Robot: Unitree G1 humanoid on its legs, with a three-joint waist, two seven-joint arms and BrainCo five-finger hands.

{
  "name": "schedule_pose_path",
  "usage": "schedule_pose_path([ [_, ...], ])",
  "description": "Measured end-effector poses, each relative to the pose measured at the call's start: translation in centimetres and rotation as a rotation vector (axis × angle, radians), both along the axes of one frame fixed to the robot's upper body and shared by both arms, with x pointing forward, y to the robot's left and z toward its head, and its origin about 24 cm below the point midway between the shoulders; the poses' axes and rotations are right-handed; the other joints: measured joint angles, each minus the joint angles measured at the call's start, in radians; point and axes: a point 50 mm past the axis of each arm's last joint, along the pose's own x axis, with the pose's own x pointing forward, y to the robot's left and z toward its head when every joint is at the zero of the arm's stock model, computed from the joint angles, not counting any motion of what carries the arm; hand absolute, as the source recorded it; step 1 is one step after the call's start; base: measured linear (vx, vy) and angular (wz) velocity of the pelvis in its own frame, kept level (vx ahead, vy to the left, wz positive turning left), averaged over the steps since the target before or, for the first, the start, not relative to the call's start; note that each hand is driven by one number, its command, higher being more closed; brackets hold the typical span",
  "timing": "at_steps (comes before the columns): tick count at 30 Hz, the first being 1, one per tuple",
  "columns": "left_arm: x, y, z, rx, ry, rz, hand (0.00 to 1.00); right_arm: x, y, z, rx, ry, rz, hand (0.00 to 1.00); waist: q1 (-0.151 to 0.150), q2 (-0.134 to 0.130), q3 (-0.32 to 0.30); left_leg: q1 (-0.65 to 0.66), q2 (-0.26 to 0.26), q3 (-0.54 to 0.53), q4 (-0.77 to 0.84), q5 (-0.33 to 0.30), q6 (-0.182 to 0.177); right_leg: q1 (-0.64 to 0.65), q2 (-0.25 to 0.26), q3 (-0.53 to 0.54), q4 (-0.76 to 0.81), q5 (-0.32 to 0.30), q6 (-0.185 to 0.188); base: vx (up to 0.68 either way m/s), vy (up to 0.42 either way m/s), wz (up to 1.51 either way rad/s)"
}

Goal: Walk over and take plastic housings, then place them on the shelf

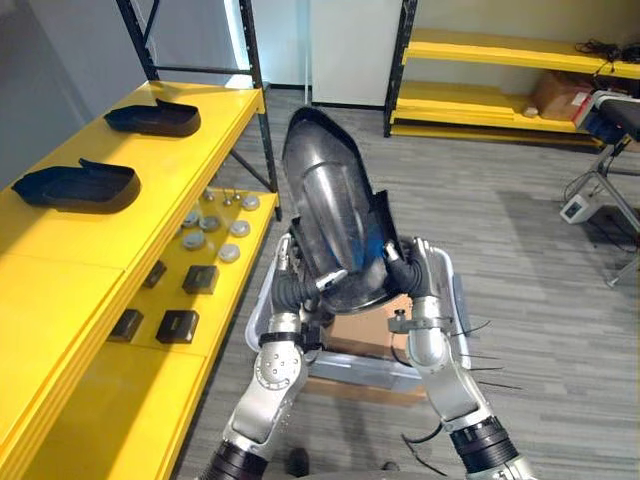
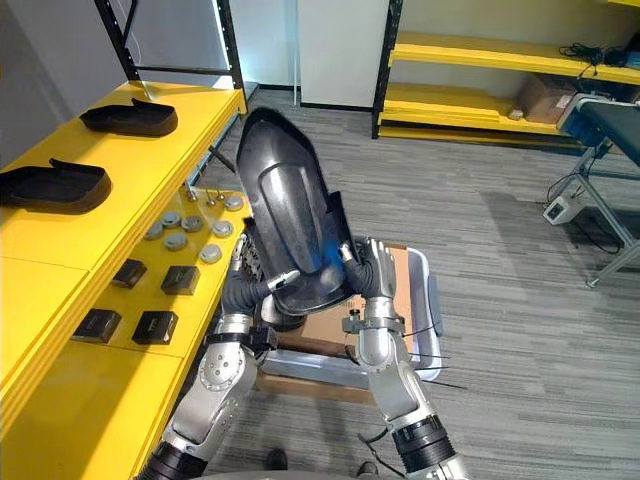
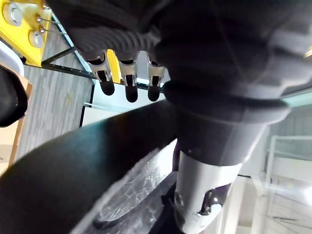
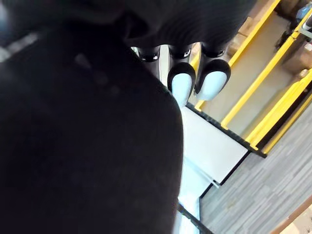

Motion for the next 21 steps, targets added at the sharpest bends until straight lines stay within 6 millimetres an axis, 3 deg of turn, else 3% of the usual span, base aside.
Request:
schedule_pose_path([
  [12, 0.8, 0.9, -0.6, 0.003, 0.039, 0.058, 1.0, -0.9, 1.0, -1.0, 0.038, 0.05, 0.046, 1.0, -0.003, -0.003, -0.01, 0.003, 0.005, 0.011, -0.002, -0.004, -0.005, -0.001, 0.004, 0.005, -0.001, 0.002, -0.002, -0.01, -0.004, -0.02],
  [13, 0.8, 1.0, -0.5, 0.008, 0.037, 0.063, 1.0, -0.9, 1.1, -1.1, 0.049, 0.054, 0.058, 0.0, -0.003, -0.004, -0.013, 0.003, 0.005, 0.011, -0.002, -0.004, -0.005, -0.001, 0.004, 0.005, -0.001, 0.002, -0.002, 0.0, 0.0, 0.0],
  [21, 1.0, 1.6, -0.5, 0.014, 0.034, 0.08, 1.0, -1.0, 1.5, -0.6, 0.13, 0.047, 0.139, 0.0, -0.001, -0.006, -0.016, 0.003, 0.005, 0.011, 0.0, -0.002, -0.003, 0.0, 0.004, 0.005, -0.001, 0.002, -0.002, 0.0, 0.0, 0.0],
])
